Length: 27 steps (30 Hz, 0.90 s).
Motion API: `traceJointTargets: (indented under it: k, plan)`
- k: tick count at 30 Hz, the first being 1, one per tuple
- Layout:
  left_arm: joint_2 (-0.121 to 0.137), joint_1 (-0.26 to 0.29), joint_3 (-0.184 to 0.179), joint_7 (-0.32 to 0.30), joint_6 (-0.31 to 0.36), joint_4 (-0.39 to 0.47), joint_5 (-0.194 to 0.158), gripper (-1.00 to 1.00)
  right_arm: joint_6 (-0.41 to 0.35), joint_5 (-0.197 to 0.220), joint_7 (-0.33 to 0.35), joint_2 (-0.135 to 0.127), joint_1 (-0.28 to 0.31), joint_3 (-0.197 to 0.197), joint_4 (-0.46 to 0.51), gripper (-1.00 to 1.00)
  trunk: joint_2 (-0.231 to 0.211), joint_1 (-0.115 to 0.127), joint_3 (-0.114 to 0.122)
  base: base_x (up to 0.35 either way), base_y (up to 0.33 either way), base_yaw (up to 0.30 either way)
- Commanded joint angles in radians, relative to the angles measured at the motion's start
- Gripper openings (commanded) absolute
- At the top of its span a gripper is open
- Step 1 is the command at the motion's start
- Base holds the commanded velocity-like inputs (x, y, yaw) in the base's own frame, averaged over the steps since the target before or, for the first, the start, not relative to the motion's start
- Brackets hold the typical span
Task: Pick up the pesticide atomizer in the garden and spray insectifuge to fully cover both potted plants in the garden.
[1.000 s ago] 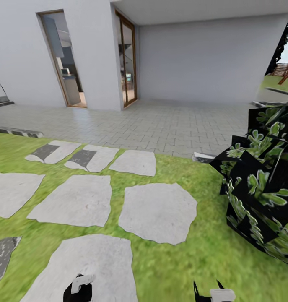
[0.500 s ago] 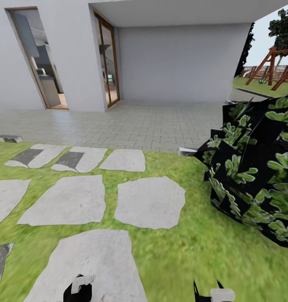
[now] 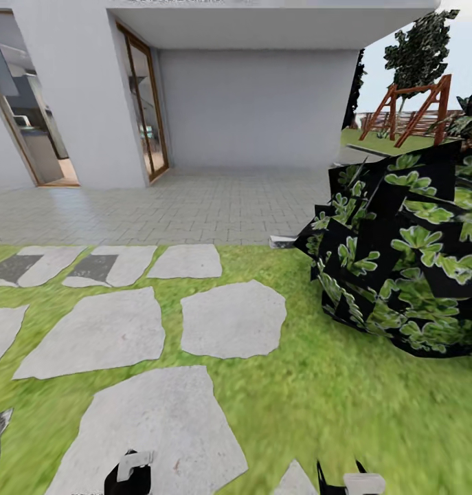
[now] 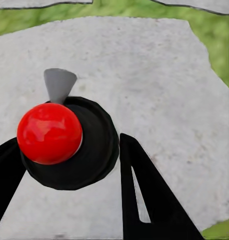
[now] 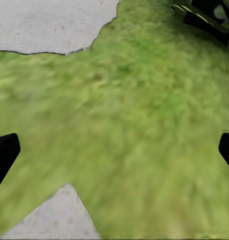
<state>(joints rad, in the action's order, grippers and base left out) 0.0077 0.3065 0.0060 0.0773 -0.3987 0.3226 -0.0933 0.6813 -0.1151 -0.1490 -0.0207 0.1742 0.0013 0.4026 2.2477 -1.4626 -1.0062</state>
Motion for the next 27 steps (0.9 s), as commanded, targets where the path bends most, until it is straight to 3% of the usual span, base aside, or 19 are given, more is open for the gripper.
traceJointTargets:
  k: [1,10,27]
  plan:
    - [0.0,0.0,-0.003,-0.001,-0.003,0.0,-0.009,-1.0,0.001,-0.011,-0.009,0.0,0.001,0.0,-0.001,1.0,0.0,0.001,-0.001,-0.246,0.223,-0.266]
    - [0.0,0.0,-0.003,-0.001,-0.003,0.0,-0.009,-1.0,0.001,-0.011,-0.009,0.0,0.001,0.0,-0.001,1.0,0.0,0.001,-0.001,-0.213,0.193,-0.266]
    - [0.0,0.0,-0.003,-0.001,-0.003,0.0,-0.009,-1.0,0.001,-0.011,-0.008,0.001,0.001,0.0,-0.001,1.0,0.0,0.001,-0.001,-0.009,0.008,-0.267]
